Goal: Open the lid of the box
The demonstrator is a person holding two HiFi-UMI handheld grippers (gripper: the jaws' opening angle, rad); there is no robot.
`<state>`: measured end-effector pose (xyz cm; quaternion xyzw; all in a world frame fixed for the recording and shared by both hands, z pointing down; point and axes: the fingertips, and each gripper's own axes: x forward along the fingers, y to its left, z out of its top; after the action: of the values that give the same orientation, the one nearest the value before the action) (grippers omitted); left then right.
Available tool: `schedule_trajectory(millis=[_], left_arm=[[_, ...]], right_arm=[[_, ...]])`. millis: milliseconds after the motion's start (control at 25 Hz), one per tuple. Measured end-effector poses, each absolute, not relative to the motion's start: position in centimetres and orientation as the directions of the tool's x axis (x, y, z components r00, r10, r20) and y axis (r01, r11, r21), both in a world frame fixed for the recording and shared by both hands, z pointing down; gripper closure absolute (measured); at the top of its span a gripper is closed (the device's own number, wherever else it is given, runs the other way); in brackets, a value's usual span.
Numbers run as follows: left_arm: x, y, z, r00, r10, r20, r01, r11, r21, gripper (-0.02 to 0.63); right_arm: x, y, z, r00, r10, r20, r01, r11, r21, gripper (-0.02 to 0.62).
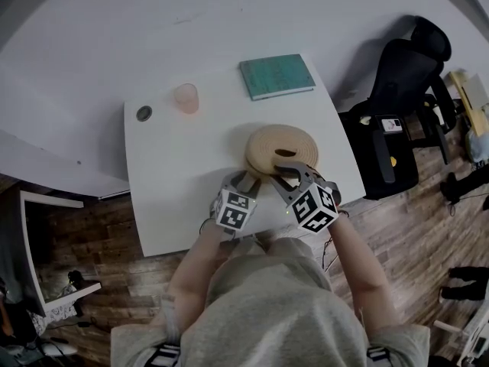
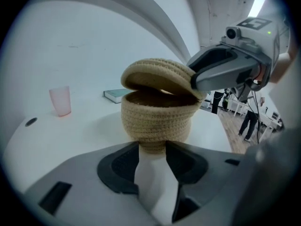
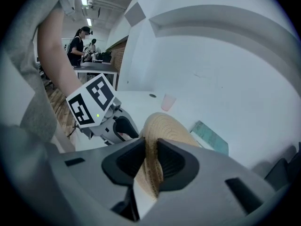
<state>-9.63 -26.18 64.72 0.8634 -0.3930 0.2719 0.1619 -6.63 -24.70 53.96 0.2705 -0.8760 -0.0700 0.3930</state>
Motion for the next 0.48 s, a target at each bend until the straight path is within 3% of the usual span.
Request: schedule_trajectory(millis=[480], left_arm=[[-9.5,-25.9,64.8,0.524,-0.597,0.608,-0.765,-0.643,0.028,0.448]], right_arm=[[-5.3,-25.7,50.8,-0.594,-0.577,0.561,-0.53,0.805,0.266,0.512]])
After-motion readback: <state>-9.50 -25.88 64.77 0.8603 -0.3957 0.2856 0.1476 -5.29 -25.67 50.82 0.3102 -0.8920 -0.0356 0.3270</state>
